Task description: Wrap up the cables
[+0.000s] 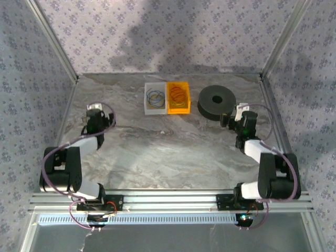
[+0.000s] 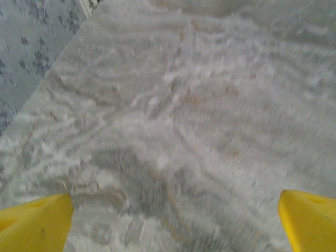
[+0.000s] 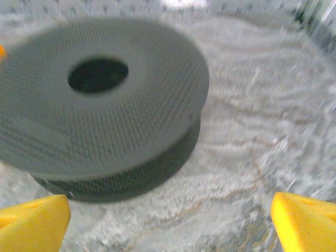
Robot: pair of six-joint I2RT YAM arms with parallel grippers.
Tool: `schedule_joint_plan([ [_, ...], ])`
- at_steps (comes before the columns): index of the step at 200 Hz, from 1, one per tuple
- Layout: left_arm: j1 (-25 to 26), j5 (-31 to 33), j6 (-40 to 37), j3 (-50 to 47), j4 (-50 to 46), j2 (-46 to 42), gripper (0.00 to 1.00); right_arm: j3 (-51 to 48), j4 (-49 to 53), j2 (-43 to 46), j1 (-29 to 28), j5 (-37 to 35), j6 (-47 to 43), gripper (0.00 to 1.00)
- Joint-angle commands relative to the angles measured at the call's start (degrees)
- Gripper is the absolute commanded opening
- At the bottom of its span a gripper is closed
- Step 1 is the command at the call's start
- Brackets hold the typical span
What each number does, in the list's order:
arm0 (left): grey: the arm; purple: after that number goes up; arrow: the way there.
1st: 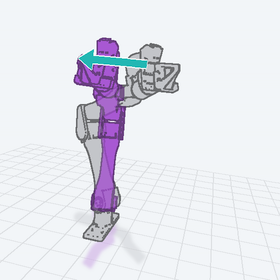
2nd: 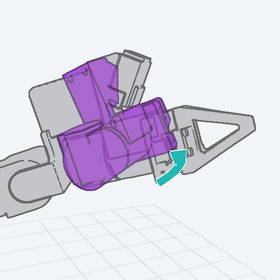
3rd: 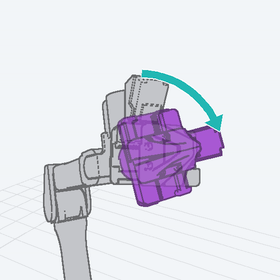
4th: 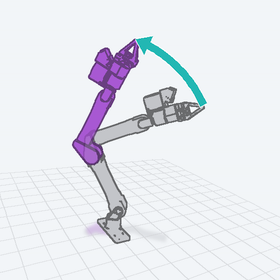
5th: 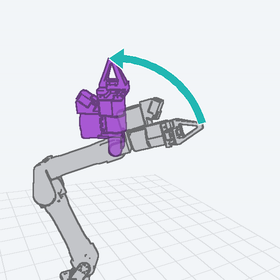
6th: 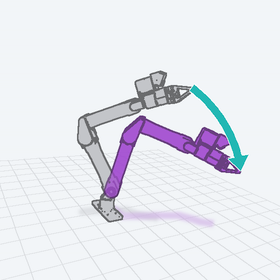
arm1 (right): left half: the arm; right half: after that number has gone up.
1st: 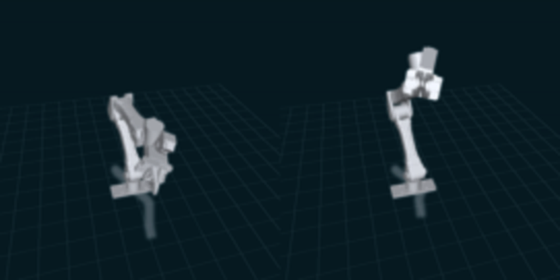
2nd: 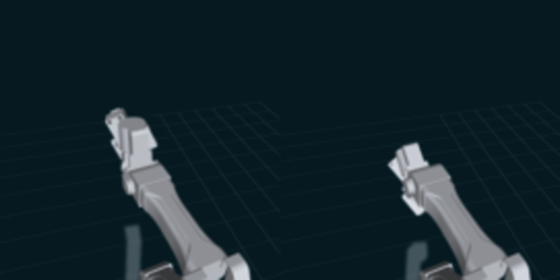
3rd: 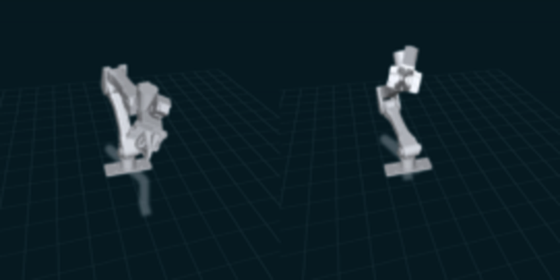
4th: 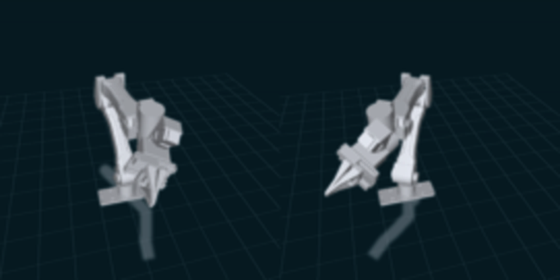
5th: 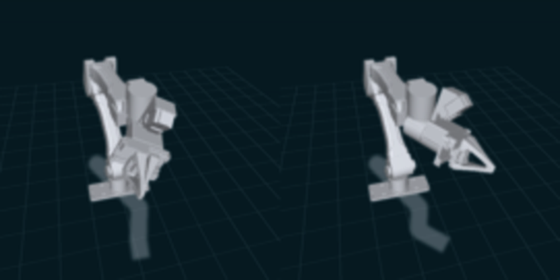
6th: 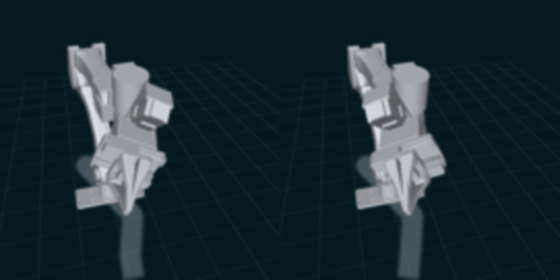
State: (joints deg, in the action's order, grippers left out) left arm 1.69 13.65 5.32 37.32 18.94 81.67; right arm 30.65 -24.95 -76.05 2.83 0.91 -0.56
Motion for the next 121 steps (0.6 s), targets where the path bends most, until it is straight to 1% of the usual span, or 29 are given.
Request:
schedule_joint_plan([
  [1,1.1,-1.7,5.0,11.1,-26.1,-3.6,1.0,4.8,15.5,5.3,2.2,4.8,6.0,1.0],
  [11,1.5,-2.9,7.1,16.1,-35.7,-2.6,1.0,6.0,18.0,5.9,3.4,8.7,9.9,1.0],
  [25,1.9,-6.2,8.8,22.1,-47.2,0.1,1.0,6.5,17.7,5.4,4.7,13.8,16.2,1.0],
  [33,2.4,-8.1,8.9,25.0,-52.5,1.7,1.0,6.6,16.3,4.6,5.3,16.3,19.8,1.0],
  [43,3.8,-9.7,8.4,27.0,-56.6,2.9,1.0,6.7,14.0,2.7,5.8,19.2,23.6,1.0],
  [59,7.0,-9.9,8.2,27.0,-59.8,1.8,1.0,6.6,8.8,-1.0,6.7,22.6,29.2,1.0],
  [77,9.8,-10.8,9.3,25.5,-60.6,-0.4,1.0,6.7,1.9,-5.6,7.7,25.4,35.0,0.98],
  [87,10.9,-11.2,10.1,24.6,-60.5,-1.4,1.0,7.1,-0.9,-8.0,7.9,25.5,36.1,0.97],
  [98,11.8,-11.4,10.8,23.8,-60.7,-2.4,1.0,8.5,-1.5,-10.4,8.0,25.1,38.2,0.95],
  [121,12.8,-11.1,11.4,22.8,-60.9,-3.2,1.0,10.1,-5.3,-15.5,8.0,25.0,41.4,0.93],
])
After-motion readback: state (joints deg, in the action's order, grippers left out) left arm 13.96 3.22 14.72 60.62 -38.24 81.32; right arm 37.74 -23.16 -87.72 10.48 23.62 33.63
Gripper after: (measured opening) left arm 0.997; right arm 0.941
